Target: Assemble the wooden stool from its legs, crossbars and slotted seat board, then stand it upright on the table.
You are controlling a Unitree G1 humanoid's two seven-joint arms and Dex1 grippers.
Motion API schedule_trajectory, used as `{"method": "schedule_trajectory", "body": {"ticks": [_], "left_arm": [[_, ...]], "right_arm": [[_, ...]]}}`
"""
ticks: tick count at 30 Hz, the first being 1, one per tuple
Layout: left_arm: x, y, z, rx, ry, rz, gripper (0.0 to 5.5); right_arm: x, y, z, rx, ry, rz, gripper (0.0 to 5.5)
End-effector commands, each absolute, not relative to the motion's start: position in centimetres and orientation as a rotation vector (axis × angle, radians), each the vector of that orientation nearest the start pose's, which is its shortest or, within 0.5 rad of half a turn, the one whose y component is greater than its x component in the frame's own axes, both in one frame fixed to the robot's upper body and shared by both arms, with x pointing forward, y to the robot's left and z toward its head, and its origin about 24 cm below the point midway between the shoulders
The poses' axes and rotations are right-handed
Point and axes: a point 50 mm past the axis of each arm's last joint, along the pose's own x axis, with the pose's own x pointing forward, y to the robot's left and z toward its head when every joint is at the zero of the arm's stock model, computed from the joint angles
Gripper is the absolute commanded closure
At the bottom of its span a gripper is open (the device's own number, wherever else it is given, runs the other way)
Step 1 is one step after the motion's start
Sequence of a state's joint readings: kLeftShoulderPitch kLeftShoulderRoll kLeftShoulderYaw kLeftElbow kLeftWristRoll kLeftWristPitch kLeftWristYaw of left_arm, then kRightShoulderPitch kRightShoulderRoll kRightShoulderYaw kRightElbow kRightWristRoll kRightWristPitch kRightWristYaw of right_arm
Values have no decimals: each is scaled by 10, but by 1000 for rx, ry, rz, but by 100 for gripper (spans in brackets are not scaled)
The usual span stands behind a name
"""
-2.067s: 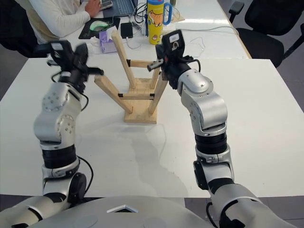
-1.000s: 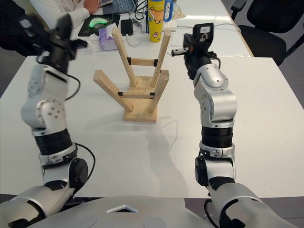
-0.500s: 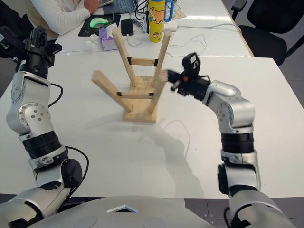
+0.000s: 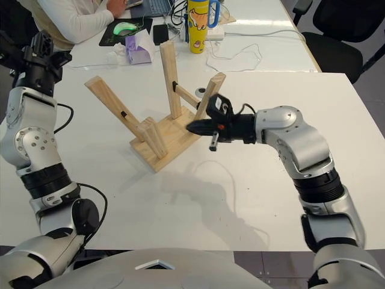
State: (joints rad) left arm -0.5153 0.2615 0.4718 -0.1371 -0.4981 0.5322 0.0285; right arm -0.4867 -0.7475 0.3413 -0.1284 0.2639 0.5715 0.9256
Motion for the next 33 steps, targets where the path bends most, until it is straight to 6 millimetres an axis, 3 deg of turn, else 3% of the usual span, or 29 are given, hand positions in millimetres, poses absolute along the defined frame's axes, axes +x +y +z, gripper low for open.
{"method": "schedule_trajectory", "body": {"ticks": [1, 3, 5, 7, 11, 18, 23, 33], "left_arm": [[283, 292, 111, -69, 273, 213, 549], [265, 282, 80, 114, 472, 51, 549], [249, 269, 61, 200, 593, -100, 549], [241, 254, 52, 248, 640, -230, 549], [238, 218, 55, 257, 621, -447, 549], [248, 201, 35, 326, 672, -547, 549], [270, 203, 18, 379, 672, -505, 549], [305, 189, 21, 398, 510, -542, 549]], "right_arm": [[319, -211, 76, -941, 549, 653, 550], [322, -202, 72, -882, 512, 603, 550], [324, -190, 70, -801, 462, 566, 550], [329, -179, 72, -727, 384, 508, 550], [345, -153, 93, -576, 196, 421, 550], [355, -151, 97, -508, 150, 425, 550], [339, -143, 98, -454, 93, 682, 550], [310, -138, 102, -371, 70, 930, 550]]}}
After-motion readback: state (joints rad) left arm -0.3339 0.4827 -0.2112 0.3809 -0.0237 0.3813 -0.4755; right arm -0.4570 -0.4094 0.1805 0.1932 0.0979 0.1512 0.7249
